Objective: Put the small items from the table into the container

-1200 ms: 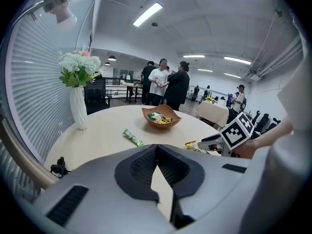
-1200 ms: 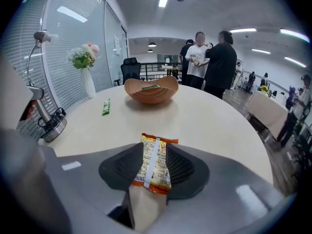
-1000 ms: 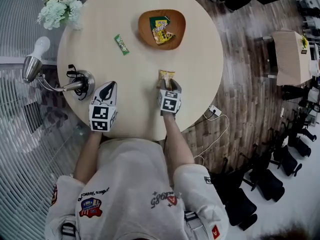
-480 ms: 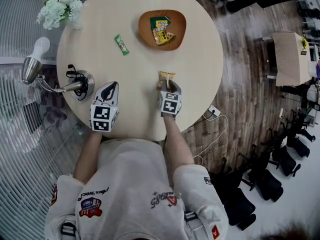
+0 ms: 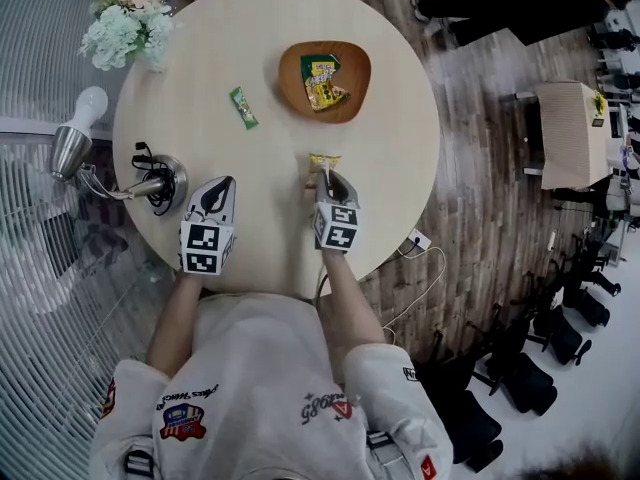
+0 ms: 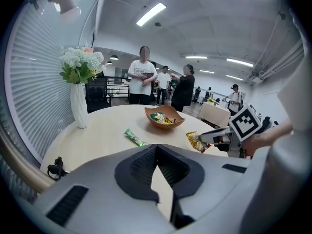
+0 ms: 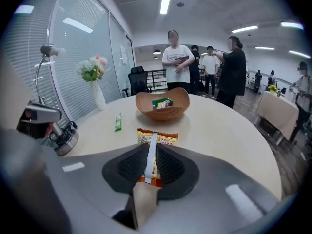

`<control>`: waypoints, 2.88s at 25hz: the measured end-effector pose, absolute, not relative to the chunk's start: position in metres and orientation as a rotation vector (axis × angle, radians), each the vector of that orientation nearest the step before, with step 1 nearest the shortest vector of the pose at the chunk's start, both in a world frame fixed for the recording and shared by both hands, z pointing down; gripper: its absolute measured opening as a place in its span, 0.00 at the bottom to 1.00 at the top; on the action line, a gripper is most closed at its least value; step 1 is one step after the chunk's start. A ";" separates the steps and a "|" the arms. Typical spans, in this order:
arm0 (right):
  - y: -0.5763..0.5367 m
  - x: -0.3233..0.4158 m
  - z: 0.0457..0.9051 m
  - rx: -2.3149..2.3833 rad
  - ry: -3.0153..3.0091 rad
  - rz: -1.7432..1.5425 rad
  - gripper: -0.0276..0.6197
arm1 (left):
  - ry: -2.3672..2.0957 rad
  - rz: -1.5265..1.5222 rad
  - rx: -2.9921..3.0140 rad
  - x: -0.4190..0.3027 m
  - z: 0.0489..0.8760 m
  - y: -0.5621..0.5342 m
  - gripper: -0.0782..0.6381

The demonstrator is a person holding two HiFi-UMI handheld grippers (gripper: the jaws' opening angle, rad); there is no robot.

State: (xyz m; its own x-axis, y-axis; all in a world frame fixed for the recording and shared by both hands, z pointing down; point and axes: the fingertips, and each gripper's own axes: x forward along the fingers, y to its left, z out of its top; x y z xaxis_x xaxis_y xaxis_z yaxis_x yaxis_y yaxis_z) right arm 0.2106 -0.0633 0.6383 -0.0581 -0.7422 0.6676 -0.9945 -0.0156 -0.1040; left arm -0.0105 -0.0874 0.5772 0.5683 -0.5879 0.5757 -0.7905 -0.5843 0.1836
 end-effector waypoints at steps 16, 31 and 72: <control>-0.270 0.219 0.589 1.805 -1.916 0.609 0.13 | -1.180 0.645 2.381 -0.026 0.569 -0.106 0.12; -0.216 0.162 0.560 1.757 -2.117 0.550 0.05 | -1.222 0.600 2.328 -0.039 0.573 -0.120 0.12; -0.222 0.027 0.671 1.335 -2.085 0.613 0.22 | -1.221 0.603 2.279 -0.089 0.587 -0.102 0.12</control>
State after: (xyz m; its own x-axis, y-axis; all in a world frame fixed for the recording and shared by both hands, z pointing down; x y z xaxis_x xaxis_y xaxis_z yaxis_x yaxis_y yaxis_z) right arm 0.0269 -0.2222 0.6713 -0.3290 -0.6497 0.6854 -0.9171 0.3928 -0.0679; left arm -0.0893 -0.1019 0.5867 0.5045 -0.6376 0.5822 -0.8499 -0.4855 0.2048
